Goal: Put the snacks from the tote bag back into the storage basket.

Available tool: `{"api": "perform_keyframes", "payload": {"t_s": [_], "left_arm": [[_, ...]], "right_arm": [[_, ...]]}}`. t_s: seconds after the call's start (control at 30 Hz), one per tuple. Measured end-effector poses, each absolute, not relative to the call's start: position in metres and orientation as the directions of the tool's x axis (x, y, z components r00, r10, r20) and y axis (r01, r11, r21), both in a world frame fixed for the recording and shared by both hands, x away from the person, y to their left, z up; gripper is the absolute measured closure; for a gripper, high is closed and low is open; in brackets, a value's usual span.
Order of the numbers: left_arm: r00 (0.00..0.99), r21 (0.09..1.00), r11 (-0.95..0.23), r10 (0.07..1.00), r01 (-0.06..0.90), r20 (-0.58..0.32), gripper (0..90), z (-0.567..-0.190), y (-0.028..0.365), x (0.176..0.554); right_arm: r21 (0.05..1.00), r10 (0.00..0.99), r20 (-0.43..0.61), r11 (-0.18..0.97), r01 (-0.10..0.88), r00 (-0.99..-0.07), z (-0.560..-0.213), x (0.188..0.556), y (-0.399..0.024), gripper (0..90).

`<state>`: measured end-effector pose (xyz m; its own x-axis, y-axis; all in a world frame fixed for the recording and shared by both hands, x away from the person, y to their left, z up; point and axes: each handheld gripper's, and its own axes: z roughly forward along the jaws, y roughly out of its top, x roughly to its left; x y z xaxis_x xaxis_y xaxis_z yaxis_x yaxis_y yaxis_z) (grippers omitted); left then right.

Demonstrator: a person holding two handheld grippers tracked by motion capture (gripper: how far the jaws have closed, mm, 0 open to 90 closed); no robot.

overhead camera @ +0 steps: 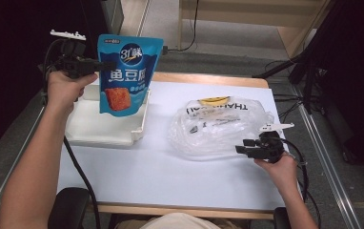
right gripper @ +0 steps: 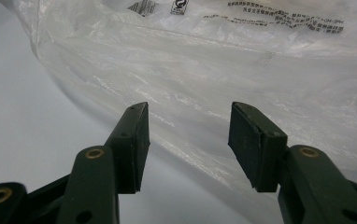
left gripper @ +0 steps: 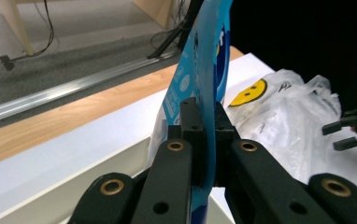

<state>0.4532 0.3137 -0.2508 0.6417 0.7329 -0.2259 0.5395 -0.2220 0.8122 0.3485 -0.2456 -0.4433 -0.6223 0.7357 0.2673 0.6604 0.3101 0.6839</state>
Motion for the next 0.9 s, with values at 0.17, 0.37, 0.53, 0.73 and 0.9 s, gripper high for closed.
{"api": "perform_keyframes", "payload": {"t_s": [0.17, 0.37, 0.53, 0.73, 0.9], "left_arm": [[0.631, 0.800, -0.220, 0.739, 0.557, -0.236, 90.0, -0.262, 0.313, 0.460], [0.612, 0.787, -0.218, 0.753, 0.577, -0.240, 90.0, -0.281, 0.310, 0.468], [0.602, 0.787, -0.212, 0.762, 0.579, -0.238, 90.0, -0.291, 0.311, 0.471], [0.592, 0.796, -0.170, 0.759, 0.581, -0.270, 89.9, -0.299, 0.320, 0.469], [0.604, 0.789, -0.208, 0.759, 0.578, -0.242, 89.3, -0.299, 0.322, 0.464]], "right_arm": [[0.681, 0.737, 0.268, 0.311, 0.663, -0.621, -0.443, 0.349, -0.246, 49.3], [0.681, 0.739, 0.269, 0.308, 0.665, -0.618, -0.443, 0.348, -0.246, 49.3], [0.681, 0.740, 0.267, 0.308, 0.665, -0.617, -0.443, 0.347, -0.247, 49.3], [0.680, 0.739, 0.264, 0.313, 0.663, -0.619, -0.444, 0.346, -0.247, 49.3], [0.680, 0.740, 0.266, 0.311, 0.664, -0.618, -0.444, 0.346, -0.246, 49.4]]}}
